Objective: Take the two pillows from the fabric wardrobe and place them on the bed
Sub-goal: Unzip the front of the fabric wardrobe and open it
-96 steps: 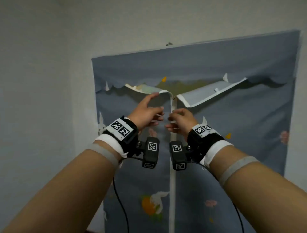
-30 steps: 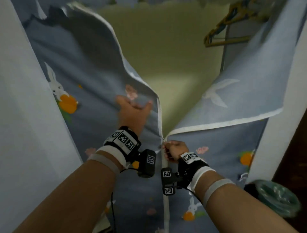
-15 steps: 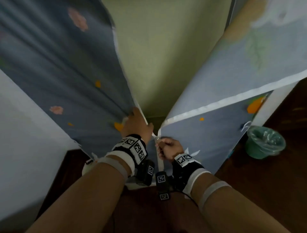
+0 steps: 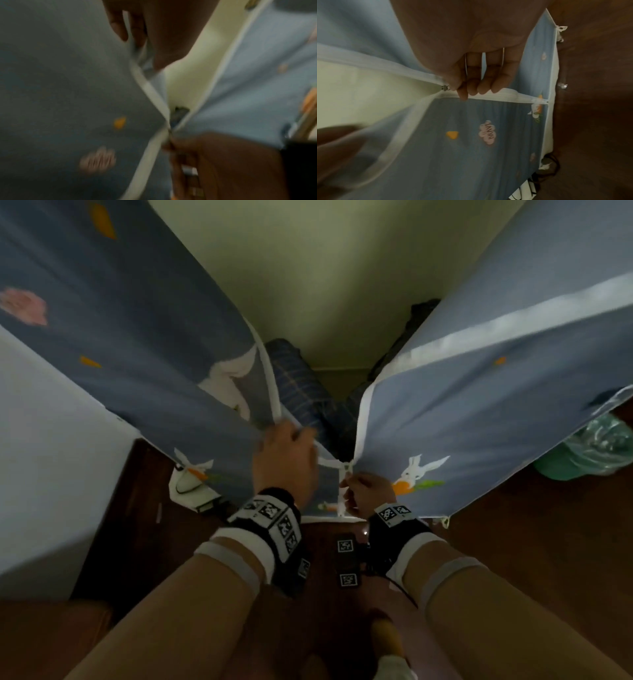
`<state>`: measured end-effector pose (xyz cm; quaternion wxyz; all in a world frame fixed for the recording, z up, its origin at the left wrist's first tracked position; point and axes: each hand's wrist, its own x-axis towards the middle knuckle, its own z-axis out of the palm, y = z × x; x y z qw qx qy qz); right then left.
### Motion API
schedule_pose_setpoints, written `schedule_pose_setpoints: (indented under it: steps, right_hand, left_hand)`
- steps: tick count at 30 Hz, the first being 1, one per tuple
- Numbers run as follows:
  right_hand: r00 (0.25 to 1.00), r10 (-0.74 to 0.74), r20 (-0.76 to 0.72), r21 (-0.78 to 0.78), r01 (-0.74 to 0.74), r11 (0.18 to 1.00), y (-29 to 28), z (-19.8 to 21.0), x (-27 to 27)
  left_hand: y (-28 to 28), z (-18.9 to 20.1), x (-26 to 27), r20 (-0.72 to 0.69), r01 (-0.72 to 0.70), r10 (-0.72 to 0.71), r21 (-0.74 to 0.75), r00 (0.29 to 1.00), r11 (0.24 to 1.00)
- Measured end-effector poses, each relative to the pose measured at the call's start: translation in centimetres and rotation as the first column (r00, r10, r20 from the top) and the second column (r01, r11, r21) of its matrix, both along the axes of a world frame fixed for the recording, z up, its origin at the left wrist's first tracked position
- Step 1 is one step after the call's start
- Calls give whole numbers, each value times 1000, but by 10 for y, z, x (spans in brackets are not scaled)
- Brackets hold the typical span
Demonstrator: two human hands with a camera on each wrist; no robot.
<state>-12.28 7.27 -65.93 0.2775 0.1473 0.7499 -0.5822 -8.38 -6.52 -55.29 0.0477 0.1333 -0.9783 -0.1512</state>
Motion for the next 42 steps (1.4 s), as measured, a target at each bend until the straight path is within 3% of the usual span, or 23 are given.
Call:
schedule_pose_setpoints:
  steps: [2,4,7,10,13,19,23,27,30,32,33,35,36,37,38,40,41,42]
  right_hand:
    - [998,-27,58,-14,28,1000,-1,-10,-2]
    - [996,-21,92,-3,21,1000,1,-28,-7]
    - [992,5,126,25,-8,1000,3,-59,-13]
    - [988,28,153,39,-35,999,3,-93,-14]
    - [981,27,194,85,-44,995,2,-130,-3]
    - [973,-73,218,85,55,995,-8,-187,-1]
    - [957,-25,287,105,-5,994,-6,-222,-7]
    - [960,40,279,145,-83,986,-8,-208,-10]
    - [967,107,232,96,-132,987,-12,-157,-5]
    - [985,173,-17,153,-168,974,-11,-116,-2]
    - [939,265,-220,259,-206,944,-11,-91,-2]
    - [683,478,-552,466,-222,856,-9,-26,-12]
    - [522,589,-617,591,-187,785,-7,8,-22]
    - [382,734,-562,745,-152,649,-4,41,-34]
    - [314,876,-366,895,-139,423,2,72,-46]
    - [325,942,80,989,-143,-35,21,111,-67]
    - [354,907,230,971,-141,-191,32,122,-75]
    - [395,860,322,946,-157,-283,44,128,-80]
  left_hand:
    - [10,-29,0,212,-1,-29,139,977,990]
    - [15,-52,-3,318,-18,-58,229,946,973]
    - [11,-81,-11,225,-21,-57,331,973,943]
    - [-13,-115,-11,148,-163,113,396,983,904]
    - [-43,-143,-1,144,-308,273,423,951,852]
    - [-68,-181,5,-18,-338,383,434,923,835]
    - [-80,-203,9,-74,-437,520,451,851,779]
    - [-84,-197,16,3,-559,624,448,782,698]
    - [-77,-176,13,141,-627,659,501,739,596]
    - [-66,-161,6,245,-591,540,405,805,697]
    - [-54,-146,1,351,-570,461,343,815,747]
    - [-40,-130,-5,469,-548,393,259,791,795]
    - [-33,-120,-11,481,-585,391,368,785,723]
    - [-28,-112,-16,441,-588,401,473,803,656]
    - [-21,-105,-18,396,-588,436,569,808,575]
    - [-7,-82,-21,332,-498,378,668,864,552]
    - [-2,-73,-24,325,-446,305,677,895,585]
    - [3,-64,-28,319,-411,260,670,911,618]
